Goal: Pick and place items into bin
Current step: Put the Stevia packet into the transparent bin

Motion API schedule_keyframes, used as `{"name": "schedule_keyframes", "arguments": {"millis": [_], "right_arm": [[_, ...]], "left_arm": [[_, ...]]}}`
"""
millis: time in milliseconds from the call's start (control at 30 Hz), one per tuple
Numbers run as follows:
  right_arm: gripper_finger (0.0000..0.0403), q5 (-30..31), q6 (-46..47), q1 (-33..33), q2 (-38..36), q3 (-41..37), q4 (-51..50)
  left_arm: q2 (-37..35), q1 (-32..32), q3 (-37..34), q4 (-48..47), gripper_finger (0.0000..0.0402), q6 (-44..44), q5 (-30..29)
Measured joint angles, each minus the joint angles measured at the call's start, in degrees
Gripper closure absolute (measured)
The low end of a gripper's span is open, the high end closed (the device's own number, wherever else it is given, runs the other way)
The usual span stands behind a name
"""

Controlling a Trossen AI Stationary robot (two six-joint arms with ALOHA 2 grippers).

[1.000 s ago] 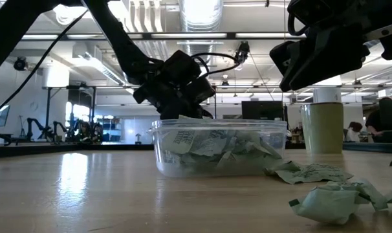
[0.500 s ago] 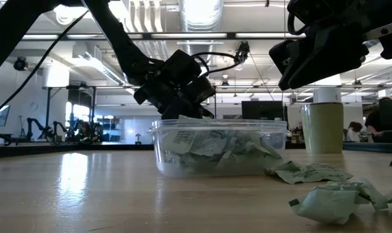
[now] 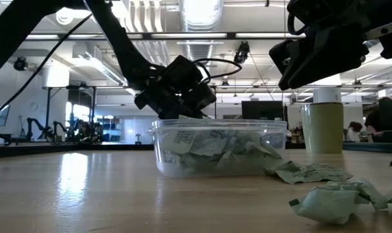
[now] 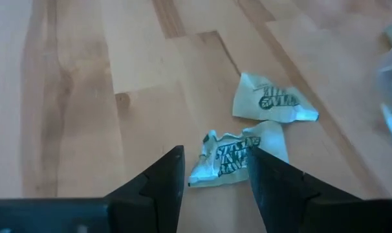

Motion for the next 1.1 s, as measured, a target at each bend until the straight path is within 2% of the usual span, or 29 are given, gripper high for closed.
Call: {"name": "schedule_keyframes", "arguments": {"millis": [300, 767, 1100], "right_arm": [[0.0335, -0.02, 0.58, 0.0, 0.0, 0.0, -0.2], [0.0335, -0.04, 0.59, 0.0, 0.0, 0.0, -0.5], [0.0335, -0.04, 0.59, 0.0, 0.0, 0.0, -0.61]], "left_arm": [[0.46, 0.02, 0.75, -0.67, 0.0259, -0.12, 0.02], [0.22, 0.03, 0.81, -0.89, 0.0393, -0.11, 0.02], [-3.42, 0.02, 0.81, -3.29, 0.0398, -0.97, -3.55]]}}
